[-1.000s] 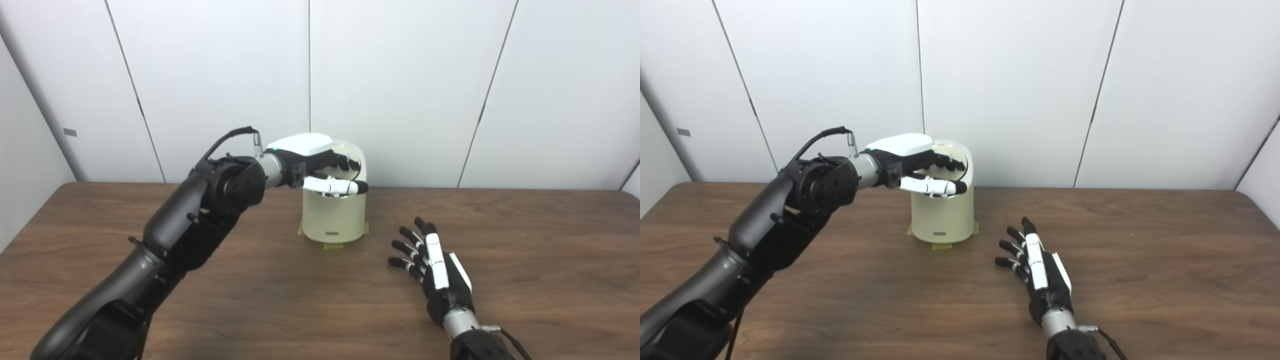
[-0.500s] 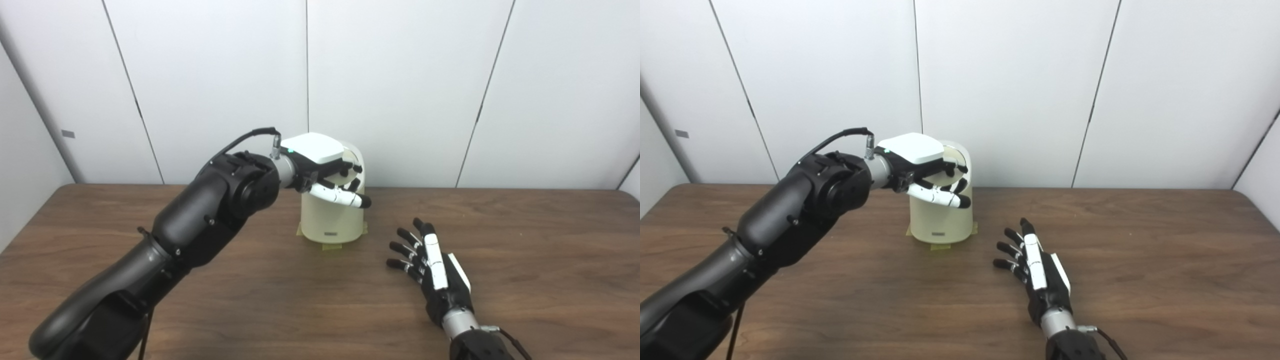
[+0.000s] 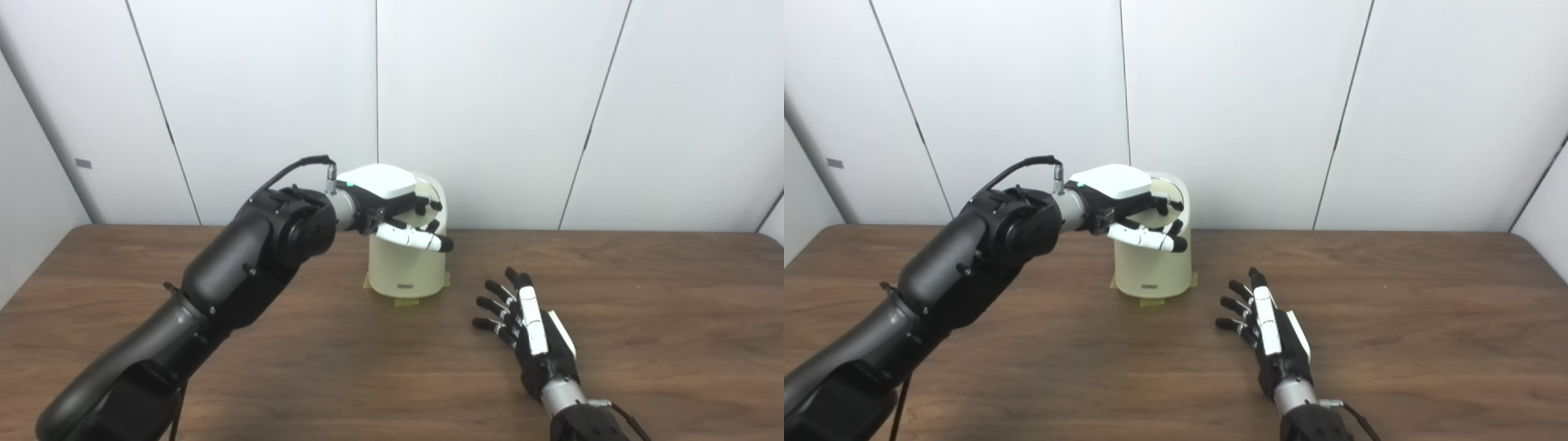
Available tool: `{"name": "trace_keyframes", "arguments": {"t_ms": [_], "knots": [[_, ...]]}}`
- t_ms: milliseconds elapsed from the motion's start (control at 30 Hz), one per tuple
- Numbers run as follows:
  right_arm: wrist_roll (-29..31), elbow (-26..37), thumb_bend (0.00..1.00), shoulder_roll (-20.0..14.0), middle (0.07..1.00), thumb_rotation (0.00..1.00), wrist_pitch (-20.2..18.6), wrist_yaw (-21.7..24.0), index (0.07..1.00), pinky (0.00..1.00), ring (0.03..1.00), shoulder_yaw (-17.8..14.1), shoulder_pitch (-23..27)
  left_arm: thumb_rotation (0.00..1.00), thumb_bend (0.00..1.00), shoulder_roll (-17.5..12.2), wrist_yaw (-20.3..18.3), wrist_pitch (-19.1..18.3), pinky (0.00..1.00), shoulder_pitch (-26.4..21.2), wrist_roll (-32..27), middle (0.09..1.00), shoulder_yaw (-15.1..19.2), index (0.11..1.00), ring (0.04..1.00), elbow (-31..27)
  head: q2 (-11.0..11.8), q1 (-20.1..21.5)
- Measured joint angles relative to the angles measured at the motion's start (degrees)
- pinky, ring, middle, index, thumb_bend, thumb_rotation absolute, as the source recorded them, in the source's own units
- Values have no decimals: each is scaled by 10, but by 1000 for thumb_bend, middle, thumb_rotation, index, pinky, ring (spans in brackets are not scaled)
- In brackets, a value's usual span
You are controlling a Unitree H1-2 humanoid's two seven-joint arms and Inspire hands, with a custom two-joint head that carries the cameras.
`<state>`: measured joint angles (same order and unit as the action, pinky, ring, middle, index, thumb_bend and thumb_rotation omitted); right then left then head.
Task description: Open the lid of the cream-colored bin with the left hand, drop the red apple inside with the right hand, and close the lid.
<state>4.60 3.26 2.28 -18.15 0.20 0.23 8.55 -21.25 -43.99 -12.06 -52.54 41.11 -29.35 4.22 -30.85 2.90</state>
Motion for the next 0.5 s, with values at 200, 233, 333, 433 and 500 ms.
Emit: {"name": "trace_keyframes", "arguments": {"t_ms": [200,233,333,433,500], "knots": [[-1,2,566,-3,896,1000,-2,0,1000,677,827,0,-1,1000,601,9,-8,-37,879,11,-84,883,83,898,908,-1,0,0],[-1,2,582,-4,899,1000,-2,0,1000,675,826,0,-1,1000,563,9,-5,-38,913,11,-97,895,100,915,922,-1,0,0],[0,2,587,-4,899,1000,-3,1,1000,677,827,0,-1,1000,522,15,20,-46,900,11,-154,904,166,940,914,-1,0,-1],[1,2,577,-4,899,1000,-3,0,1000,687,833,0,-1,1000,533,31,38,-80,890,14,-222,905,221,938,900,-2,-1,0],[0,4,579,-4,902,1000,-5,0,1000,693,840,1,-1,1000,528,50,58,-97,888,26,-262,896,254,921,892,-5,-3,1]]}}
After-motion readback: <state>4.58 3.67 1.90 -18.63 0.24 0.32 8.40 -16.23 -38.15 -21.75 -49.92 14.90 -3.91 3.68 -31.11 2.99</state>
